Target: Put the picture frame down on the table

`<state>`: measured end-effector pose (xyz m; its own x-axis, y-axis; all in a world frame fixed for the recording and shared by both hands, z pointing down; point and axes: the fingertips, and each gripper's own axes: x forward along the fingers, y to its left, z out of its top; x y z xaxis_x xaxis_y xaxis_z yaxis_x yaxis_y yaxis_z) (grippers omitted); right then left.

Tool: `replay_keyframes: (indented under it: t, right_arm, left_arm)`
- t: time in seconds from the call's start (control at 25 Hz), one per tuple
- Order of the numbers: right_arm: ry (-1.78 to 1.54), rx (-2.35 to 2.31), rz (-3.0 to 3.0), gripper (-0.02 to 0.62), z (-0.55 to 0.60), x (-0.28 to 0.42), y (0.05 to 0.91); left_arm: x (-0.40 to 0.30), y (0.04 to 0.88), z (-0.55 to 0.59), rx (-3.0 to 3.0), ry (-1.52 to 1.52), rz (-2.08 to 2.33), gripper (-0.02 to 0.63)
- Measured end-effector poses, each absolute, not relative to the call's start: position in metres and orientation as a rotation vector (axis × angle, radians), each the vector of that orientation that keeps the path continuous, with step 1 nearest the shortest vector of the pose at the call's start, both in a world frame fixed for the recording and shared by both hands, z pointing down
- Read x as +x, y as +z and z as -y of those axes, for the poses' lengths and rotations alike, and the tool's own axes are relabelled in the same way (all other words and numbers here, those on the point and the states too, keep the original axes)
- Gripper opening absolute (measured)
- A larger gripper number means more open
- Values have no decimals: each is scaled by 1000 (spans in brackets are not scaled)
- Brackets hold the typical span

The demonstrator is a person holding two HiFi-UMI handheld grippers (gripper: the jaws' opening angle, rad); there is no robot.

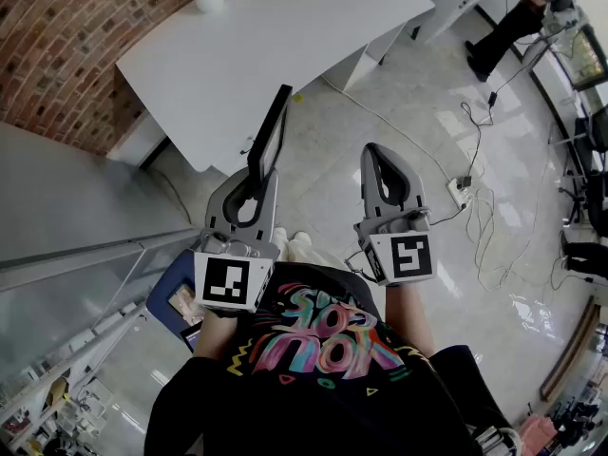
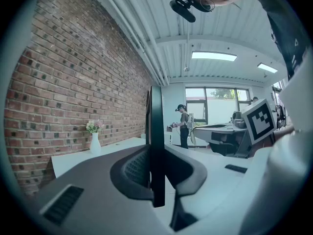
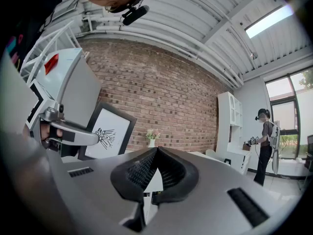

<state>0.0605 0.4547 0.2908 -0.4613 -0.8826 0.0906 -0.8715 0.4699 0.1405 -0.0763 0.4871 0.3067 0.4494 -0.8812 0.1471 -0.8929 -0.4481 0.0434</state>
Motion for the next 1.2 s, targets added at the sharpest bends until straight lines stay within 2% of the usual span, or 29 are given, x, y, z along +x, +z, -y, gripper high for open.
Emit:
replay_keyframes:
  t: [0.56, 0.88, 1.2]
  right_arm:
    - [-57, 1593, 2537, 20, -447, 90, 292]
    - [-64, 1521, 2579, 20, -432, 94, 295]
    - [-40, 1513, 2641, 20, -366, 94, 307]
  left_arm:
    - [-44, 292, -472, 2580, 40, 1626, 61]
    - [-33, 299, -455, 2544, 85, 1661, 61]
    - [-32, 317, -386, 2522, 121, 1676, 61]
